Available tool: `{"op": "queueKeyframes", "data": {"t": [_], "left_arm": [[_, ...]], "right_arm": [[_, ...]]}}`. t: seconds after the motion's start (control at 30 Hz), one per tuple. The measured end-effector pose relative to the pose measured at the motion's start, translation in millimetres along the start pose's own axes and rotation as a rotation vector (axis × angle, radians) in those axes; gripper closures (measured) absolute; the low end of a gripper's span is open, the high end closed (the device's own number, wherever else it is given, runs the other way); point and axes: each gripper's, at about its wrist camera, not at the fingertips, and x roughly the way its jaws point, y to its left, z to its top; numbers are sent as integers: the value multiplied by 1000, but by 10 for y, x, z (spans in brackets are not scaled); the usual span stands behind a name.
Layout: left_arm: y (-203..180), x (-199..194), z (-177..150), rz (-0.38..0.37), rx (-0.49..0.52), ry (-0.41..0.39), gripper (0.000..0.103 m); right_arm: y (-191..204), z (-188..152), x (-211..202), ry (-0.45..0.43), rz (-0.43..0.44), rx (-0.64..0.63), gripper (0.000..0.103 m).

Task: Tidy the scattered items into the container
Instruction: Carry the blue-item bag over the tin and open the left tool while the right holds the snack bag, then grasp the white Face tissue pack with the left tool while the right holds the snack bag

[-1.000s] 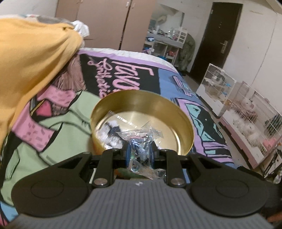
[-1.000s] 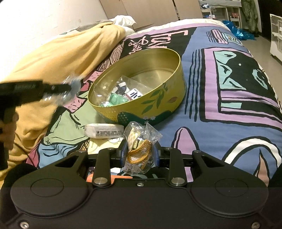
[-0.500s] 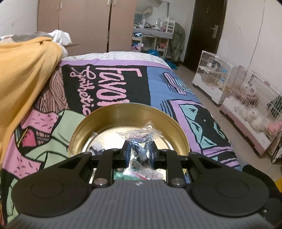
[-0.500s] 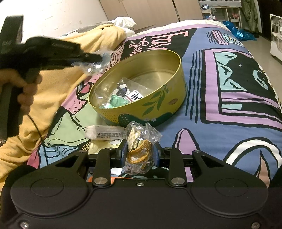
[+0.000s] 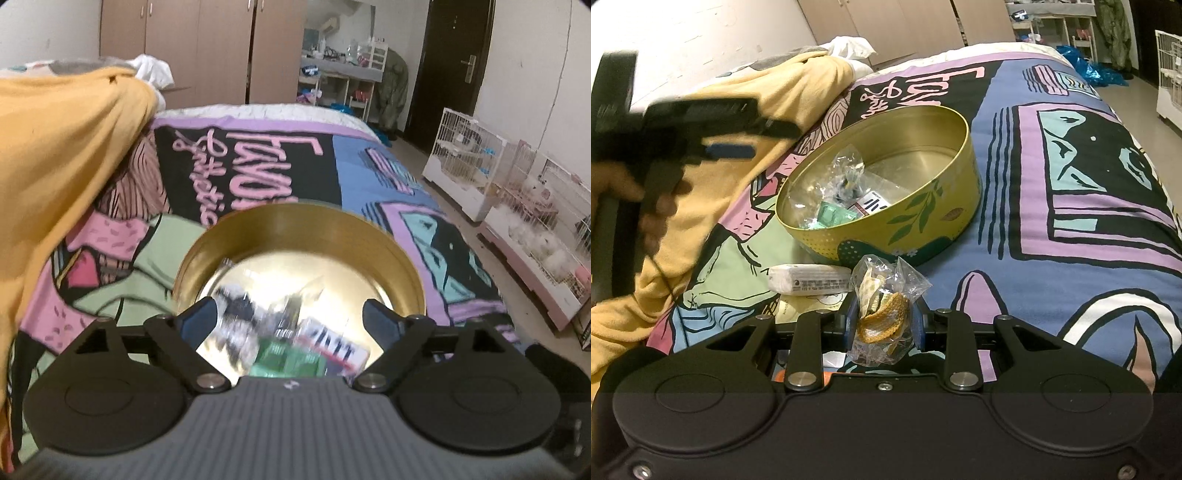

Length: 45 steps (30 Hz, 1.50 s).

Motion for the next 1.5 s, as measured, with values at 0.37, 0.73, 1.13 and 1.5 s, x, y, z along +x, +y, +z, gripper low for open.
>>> {"op": "queueKeyframes", "data": {"t": [0.37,0.73,1.13,1.5], "left_arm": [[116,-40,-563,-77,12,131,10],[-193,447,-890,-76,105,242,40],[240,-84,-1141,-80,-59,136,48],[612,-324,-1455,-26,-203,76,48]], "right_arm": [[-88,22,-7,-19,-16,57,75],[-133,14,-38,-30,-37,84,75],[-77,-2,23,-6,-63,51,75],[1,-21,99,40,-103,3,75]]}}
